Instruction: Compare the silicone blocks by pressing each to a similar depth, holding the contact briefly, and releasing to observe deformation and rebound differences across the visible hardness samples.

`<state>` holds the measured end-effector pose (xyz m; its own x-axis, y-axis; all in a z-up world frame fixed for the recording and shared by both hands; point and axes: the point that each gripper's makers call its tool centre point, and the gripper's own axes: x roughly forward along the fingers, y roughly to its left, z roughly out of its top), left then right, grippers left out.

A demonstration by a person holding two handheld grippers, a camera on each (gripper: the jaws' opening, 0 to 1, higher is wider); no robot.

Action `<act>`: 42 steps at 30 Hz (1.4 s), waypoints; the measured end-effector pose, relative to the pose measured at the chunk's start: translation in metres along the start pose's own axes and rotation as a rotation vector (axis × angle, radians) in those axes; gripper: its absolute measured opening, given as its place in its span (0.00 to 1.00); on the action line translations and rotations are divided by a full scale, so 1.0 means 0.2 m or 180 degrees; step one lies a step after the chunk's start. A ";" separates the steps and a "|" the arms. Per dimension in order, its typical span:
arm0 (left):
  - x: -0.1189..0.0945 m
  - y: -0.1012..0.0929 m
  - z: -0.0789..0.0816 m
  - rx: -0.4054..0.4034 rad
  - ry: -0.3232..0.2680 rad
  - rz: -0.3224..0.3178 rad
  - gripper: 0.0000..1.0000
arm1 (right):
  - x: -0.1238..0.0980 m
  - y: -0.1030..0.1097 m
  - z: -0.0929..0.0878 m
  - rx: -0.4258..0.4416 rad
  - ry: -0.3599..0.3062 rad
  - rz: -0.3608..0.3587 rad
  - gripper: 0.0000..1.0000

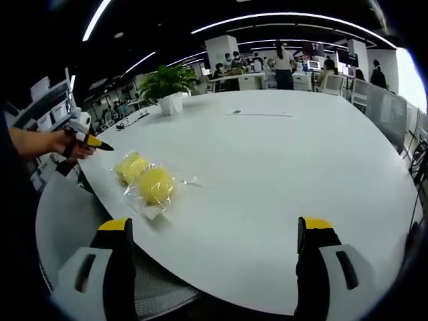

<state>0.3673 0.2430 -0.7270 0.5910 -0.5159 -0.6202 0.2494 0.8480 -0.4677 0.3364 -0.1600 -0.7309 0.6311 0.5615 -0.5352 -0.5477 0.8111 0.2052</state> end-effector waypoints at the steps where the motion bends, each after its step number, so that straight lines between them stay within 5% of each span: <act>1: 0.01 0.00 0.00 -0.0019 0.0013 -0.0004 0.93 | 0.00 0.00 0.00 0.0004 -0.0001 -0.0001 0.96; 13: 0.15 0.07 0.07 -0.0398 0.0074 -0.0300 0.60 | -0.01 0.01 -0.02 0.0085 -0.0003 -0.0015 0.96; 16: 0.18 0.02 0.03 -0.0612 0.0335 -0.0584 0.47 | -0.01 0.01 -0.03 0.0082 -0.0002 -0.0023 0.96; 19: 0.24 0.05 0.05 -0.0544 0.0275 -0.0545 0.41 | 0.00 0.01 -0.04 0.0077 0.0026 -0.0017 0.96; 22: 0.26 0.04 0.07 -0.0762 0.0245 -0.0611 0.34 | 0.00 0.02 -0.02 0.0092 0.0005 -0.0005 0.96; 30: 0.30 0.11 0.01 -0.0766 0.0413 -0.0487 0.29 | -0.01 0.01 0.00 0.0115 -0.0026 -0.0043 0.96; 36: 0.32 0.12 0.00 -0.1053 0.0502 -0.0470 0.15 | 0.00 0.01 -0.03 0.0118 0.0016 -0.0046 0.96; 42: 0.34 0.14 0.02 -0.1064 0.0456 -0.0424 0.13 | -0.01 0.00 -0.02 0.0147 -0.0001 -0.0046 0.96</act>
<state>0.4174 0.2324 -0.7812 0.4512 -0.6507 -0.6108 0.0389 0.6981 -0.7149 0.3330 -0.1612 -0.7329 0.6389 0.5498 -0.5381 -0.5126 0.8258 0.2352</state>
